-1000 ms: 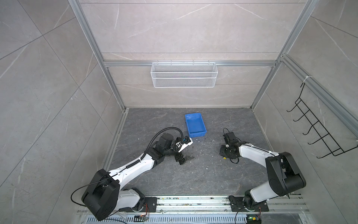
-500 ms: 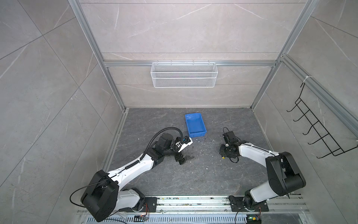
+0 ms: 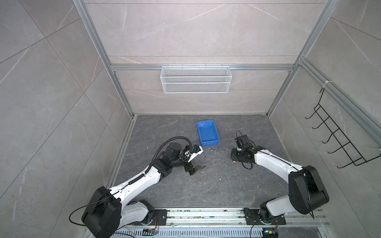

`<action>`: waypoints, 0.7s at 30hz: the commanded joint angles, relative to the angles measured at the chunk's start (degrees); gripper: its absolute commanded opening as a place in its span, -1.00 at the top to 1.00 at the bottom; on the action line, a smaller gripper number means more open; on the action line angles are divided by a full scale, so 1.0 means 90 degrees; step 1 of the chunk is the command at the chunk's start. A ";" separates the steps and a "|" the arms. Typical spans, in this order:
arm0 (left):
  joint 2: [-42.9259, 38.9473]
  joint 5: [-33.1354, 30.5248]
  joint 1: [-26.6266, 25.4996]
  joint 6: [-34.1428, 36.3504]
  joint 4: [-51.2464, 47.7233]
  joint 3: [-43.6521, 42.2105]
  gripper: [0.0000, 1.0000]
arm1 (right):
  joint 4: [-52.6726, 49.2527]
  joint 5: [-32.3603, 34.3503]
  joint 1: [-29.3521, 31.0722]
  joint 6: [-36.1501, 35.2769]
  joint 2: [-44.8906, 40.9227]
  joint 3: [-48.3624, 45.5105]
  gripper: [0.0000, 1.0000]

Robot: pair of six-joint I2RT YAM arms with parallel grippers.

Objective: Put the screwdriver in the bin
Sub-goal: 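Lift the screwdriver with the right gripper and carry it over the blue bin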

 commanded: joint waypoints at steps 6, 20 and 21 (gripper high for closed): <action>-0.0358 0.0359 0.0554 -0.0153 0.0212 -0.0073 -1.00 | -0.0167 0.0009 0.0415 -0.0233 0.0178 0.0898 1.00; -0.0732 0.0997 0.1504 -0.0163 -0.0063 -0.0198 -1.00 | -0.0216 -0.0246 0.0916 -0.0896 0.2084 0.3276 1.00; -0.0740 0.1021 0.1565 -0.0163 -0.0064 -0.0207 -1.00 | -0.0223 -0.0270 0.0917 -0.0965 0.2213 0.3425 1.00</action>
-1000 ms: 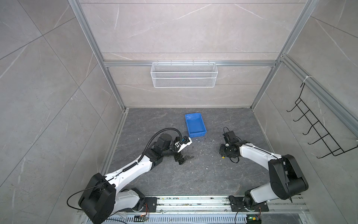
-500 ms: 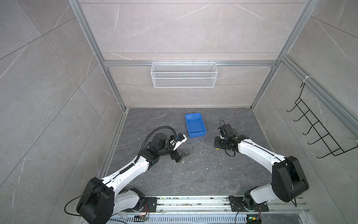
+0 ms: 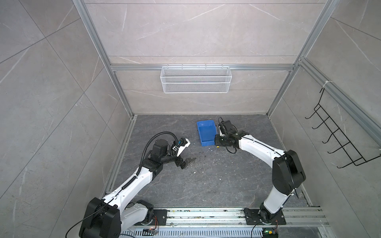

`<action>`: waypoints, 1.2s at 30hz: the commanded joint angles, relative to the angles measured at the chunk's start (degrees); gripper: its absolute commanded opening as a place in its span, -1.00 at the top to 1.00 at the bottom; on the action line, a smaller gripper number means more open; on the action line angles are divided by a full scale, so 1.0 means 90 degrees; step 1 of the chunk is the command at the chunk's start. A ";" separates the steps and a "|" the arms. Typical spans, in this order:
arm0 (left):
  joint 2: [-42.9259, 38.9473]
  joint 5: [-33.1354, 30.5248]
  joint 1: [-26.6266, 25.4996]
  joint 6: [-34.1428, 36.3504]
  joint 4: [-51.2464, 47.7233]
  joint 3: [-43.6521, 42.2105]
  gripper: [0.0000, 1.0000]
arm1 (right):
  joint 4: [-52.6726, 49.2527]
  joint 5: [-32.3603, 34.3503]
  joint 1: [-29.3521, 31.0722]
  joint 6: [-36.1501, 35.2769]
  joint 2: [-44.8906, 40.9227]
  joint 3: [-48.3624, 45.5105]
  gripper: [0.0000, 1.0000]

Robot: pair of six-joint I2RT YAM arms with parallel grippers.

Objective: Put the screwdriver in the bin
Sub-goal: 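Lift the screwdriver with the right gripper and carry it over the blue bin, then lower the screwdriver into the blue bin and open the right gripper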

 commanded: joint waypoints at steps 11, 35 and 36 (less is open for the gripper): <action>-0.0040 0.0001 0.0456 -0.0017 0.0512 -0.0193 -0.99 | -0.0245 -0.0364 0.0016 -0.1252 0.1942 0.2312 1.00; -0.0185 -0.0316 0.0509 -0.0156 0.0672 -0.0402 -1.00 | -0.0956 -0.0319 0.0003 -0.1436 0.3680 0.3919 1.00; -0.0178 -0.0315 0.0509 -0.0161 0.0670 -0.0398 -1.00 | -0.0985 -0.0313 0.0002 -0.1450 0.3729 0.3965 1.00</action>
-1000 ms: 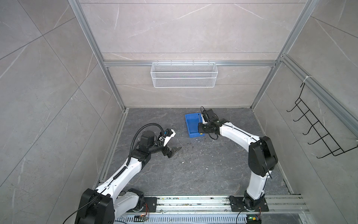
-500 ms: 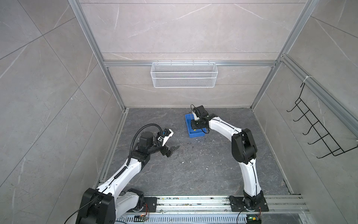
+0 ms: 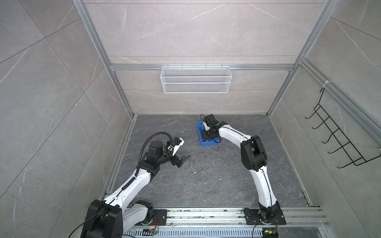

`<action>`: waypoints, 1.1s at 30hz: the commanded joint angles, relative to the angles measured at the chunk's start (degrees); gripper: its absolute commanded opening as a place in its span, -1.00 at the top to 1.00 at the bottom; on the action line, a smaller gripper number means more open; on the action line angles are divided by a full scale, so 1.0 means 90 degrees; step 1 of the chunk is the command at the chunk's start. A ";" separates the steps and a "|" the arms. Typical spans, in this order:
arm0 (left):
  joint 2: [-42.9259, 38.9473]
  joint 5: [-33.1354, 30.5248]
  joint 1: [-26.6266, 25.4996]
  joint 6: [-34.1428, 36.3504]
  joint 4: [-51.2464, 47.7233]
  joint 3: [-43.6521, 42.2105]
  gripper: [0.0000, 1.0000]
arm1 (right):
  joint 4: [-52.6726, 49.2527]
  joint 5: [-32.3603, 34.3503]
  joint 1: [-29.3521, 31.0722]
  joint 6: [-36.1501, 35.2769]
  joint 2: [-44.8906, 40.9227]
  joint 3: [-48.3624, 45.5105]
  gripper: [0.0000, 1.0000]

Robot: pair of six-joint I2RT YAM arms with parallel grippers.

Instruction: Put the screwdriver in the bin

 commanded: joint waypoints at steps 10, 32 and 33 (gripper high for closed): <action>-0.0181 0.0036 0.0026 -0.0079 0.0226 0.0036 -1.00 | -0.0152 0.0119 0.0004 -0.0162 0.0214 0.0398 0.84; -0.0974 -0.1756 0.0733 -0.1353 0.1055 -0.0602 -1.00 | 0.3668 0.0381 -0.0015 -0.0243 -0.3553 -0.4335 -0.98; -0.1025 -0.1896 0.0779 -0.1427 0.1094 -0.0664 -1.00 | 0.3841 0.0461 -0.0015 -0.0245 -0.3786 -0.4604 -0.98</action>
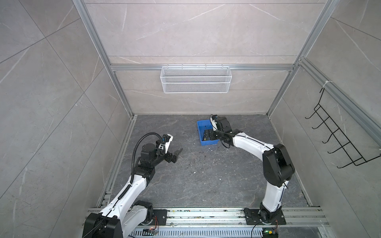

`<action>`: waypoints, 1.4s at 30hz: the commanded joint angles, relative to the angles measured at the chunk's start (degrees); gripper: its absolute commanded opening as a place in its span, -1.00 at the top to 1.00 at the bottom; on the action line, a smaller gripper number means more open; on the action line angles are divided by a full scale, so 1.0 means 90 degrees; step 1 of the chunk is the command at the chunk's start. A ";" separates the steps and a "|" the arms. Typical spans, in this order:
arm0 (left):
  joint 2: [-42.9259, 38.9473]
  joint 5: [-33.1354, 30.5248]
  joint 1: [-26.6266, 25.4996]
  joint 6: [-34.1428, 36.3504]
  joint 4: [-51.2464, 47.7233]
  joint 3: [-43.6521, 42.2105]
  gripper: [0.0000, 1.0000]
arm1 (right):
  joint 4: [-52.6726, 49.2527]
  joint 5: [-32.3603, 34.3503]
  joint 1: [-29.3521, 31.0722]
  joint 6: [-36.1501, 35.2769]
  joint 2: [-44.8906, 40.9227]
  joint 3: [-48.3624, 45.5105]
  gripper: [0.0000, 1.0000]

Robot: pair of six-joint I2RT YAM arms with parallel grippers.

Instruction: Put the screwdriver in the bin

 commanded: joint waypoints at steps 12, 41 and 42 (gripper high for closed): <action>-0.0233 -0.1876 0.1018 -0.1116 0.0844 -0.0878 -1.00 | 0.1397 0.1366 -0.0360 -0.0257 -0.2940 -0.3412 -0.93; 0.3279 -0.2551 0.1744 -0.0897 0.3709 -0.0956 -1.00 | 0.6523 0.0473 -0.2456 -0.1325 -0.2074 -0.6263 -0.98; 0.3341 -0.2558 0.1754 -0.0903 0.3847 -0.0947 -1.00 | 0.6606 0.0462 -0.2472 -0.1308 -0.1962 -0.6201 -0.98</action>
